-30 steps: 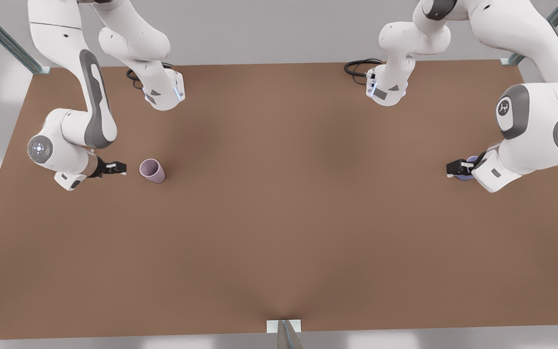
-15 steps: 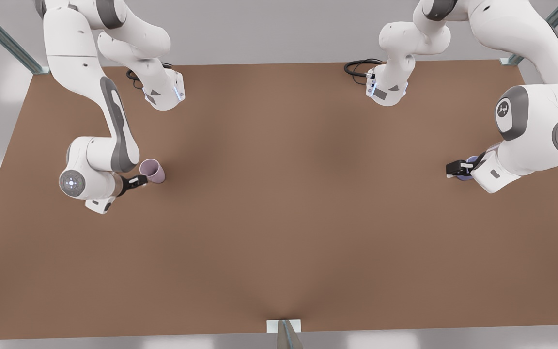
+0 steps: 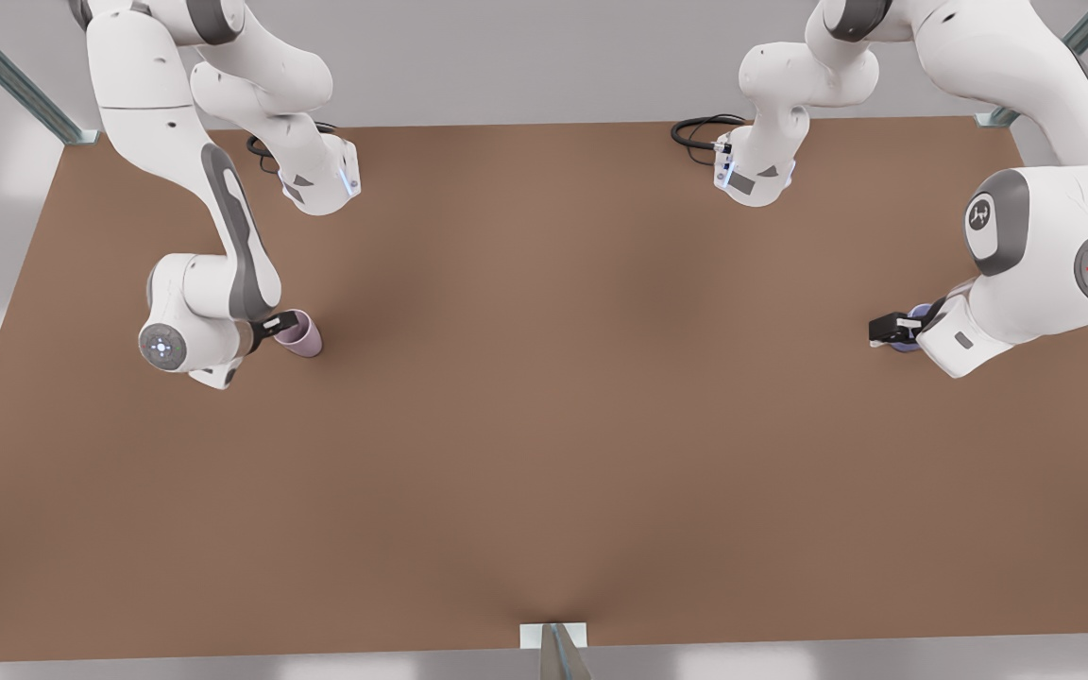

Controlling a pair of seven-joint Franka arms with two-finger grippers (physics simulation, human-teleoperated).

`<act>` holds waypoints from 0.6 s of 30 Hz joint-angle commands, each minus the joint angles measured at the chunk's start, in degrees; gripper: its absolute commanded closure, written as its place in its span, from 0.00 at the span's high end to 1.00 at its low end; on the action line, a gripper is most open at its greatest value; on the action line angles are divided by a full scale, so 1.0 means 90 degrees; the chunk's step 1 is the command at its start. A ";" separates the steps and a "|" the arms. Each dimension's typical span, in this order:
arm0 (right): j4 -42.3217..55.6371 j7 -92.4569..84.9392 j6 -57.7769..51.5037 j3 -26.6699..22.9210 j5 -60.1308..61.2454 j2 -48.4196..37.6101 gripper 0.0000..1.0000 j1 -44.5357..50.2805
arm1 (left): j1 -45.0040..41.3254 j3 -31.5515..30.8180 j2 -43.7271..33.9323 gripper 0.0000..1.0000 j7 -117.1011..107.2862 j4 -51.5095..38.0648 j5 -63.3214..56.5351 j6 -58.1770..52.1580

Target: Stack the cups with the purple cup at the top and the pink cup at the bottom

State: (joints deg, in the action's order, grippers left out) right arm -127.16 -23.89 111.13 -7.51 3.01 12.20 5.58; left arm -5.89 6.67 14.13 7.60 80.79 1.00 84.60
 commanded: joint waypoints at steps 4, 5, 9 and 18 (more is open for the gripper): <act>-0.0353 -0.0285 0.0454 -0.0005 -0.0032 -0.0027 1.00 -0.0034 | 0.0000 0.0001 -0.0017 1.00 0.0006 0.0037 -0.0003 0.0004; -0.0432 -0.0285 0.0582 -0.0005 -0.0032 -0.0037 1.00 -0.0034 | 0.0000 0.0001 -0.0007 1.00 0.0006 0.0037 -0.0003 0.0004; -0.0666 -0.0285 0.0972 -0.0005 -0.0041 -0.0047 0.98 -0.0034 | 0.0000 0.0001 -0.0017 1.00 0.0006 0.0037 -0.0003 0.0004; -0.0842 -0.0334 0.1578 0.0005 -0.0041 0.0031 0.68 -0.0004 | 0.0010 0.0001 -0.0017 1.00 0.0006 0.0037 -0.0003 0.0004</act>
State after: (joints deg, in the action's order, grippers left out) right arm -134.79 -25.49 122.50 -7.47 2.61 12.53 5.49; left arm -5.82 6.67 14.08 7.64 81.15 1.00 84.66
